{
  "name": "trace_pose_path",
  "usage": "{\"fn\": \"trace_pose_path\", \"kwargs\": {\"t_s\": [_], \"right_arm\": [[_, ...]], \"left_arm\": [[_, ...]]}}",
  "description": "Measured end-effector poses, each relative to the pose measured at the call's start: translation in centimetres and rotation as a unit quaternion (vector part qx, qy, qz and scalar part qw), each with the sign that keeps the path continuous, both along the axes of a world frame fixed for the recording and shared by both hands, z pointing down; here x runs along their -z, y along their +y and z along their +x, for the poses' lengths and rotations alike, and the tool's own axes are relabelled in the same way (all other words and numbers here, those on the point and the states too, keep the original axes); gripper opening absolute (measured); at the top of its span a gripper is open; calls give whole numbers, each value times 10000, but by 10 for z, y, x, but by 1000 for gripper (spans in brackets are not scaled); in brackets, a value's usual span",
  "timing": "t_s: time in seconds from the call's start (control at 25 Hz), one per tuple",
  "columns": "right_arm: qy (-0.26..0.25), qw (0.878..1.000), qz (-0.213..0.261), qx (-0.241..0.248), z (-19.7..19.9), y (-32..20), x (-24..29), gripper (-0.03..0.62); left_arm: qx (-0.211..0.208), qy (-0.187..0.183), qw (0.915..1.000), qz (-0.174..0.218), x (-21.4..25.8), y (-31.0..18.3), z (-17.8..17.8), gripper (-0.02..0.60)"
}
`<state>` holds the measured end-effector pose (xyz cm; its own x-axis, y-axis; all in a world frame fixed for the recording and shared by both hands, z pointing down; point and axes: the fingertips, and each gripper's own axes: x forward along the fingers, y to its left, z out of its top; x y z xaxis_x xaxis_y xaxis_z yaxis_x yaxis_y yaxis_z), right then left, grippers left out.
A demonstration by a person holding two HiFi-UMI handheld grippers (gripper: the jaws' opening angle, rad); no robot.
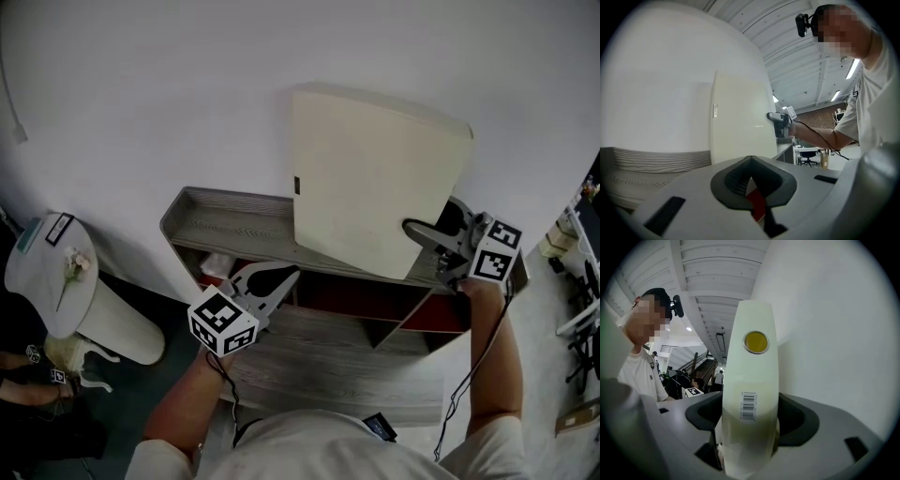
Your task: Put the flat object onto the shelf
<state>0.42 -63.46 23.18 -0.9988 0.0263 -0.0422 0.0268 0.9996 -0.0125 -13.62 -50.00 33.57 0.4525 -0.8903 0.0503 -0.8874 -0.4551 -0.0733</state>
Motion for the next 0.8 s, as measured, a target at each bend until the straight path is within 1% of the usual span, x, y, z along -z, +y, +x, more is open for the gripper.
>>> {"fn": "trace_pose_path", "kwargs": {"t_s": [0.2, 0.32, 0.52, 0.8], "right_arm": [[-19, 9995, 12, -319, 13, 2, 0, 324], [76, 9983, 49, -567, 25, 4, -6, 324], [172, 9940, -120, -1078, 49, 13, -24, 324], [329, 9866, -256, -1575, 59, 57, -57, 322]], "left_arm": [[-91, 38, 9999, -34, 0, 10, -1, 15], [-155, 73, 9999, 0, 2, 15, -1, 14], [-314, 100, 9995, 26, 1, 29, -1, 14], [-567, 143, 9983, 24, -5, 58, -8, 15]]}}
